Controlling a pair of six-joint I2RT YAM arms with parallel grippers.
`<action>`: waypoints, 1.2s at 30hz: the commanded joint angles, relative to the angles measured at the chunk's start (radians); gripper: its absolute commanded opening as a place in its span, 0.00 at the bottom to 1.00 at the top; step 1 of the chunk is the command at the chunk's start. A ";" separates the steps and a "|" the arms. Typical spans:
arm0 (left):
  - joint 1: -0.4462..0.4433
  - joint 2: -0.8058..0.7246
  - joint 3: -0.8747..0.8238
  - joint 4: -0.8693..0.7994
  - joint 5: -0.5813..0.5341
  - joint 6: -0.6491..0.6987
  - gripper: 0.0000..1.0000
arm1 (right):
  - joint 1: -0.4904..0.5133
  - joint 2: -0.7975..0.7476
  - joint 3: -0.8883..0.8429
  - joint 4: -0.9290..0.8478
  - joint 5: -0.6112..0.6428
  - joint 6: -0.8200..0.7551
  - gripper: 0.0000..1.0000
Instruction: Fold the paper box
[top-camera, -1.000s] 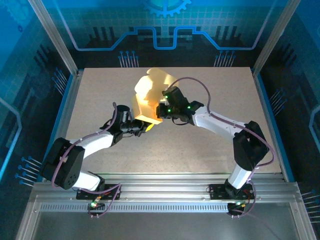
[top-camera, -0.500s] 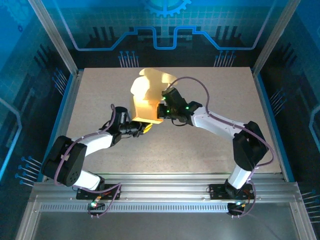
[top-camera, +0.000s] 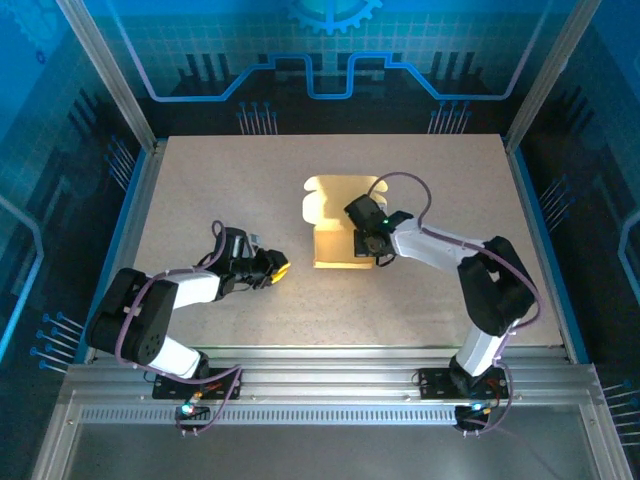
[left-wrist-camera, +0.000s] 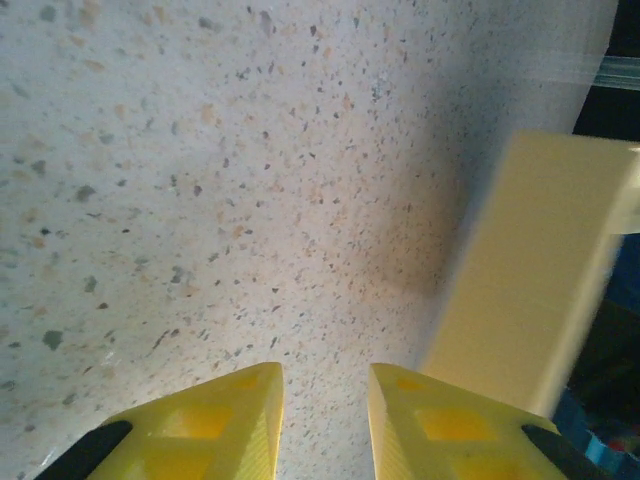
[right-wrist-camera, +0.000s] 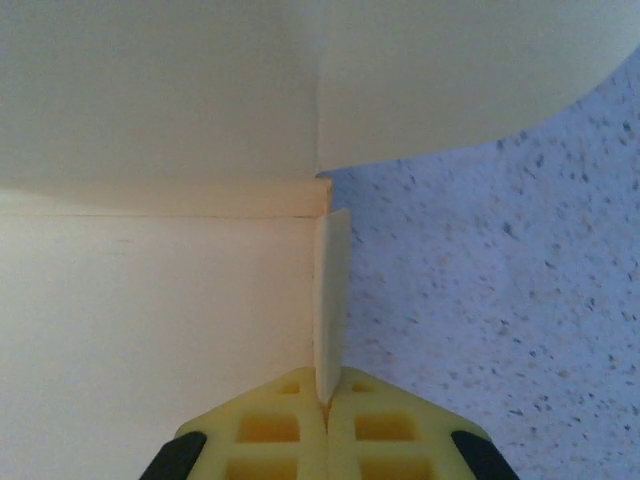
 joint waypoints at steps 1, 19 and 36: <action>0.005 -0.032 0.045 -0.092 -0.034 0.076 0.29 | 0.022 0.063 0.010 -0.070 0.123 0.037 0.00; 0.005 -0.121 0.150 -0.270 -0.150 0.252 0.42 | 0.033 -0.062 0.003 -0.032 0.137 -0.001 0.66; -0.005 0.180 0.662 -0.381 -0.033 0.969 0.91 | -0.359 -0.149 0.186 -0.110 -0.646 -0.782 0.74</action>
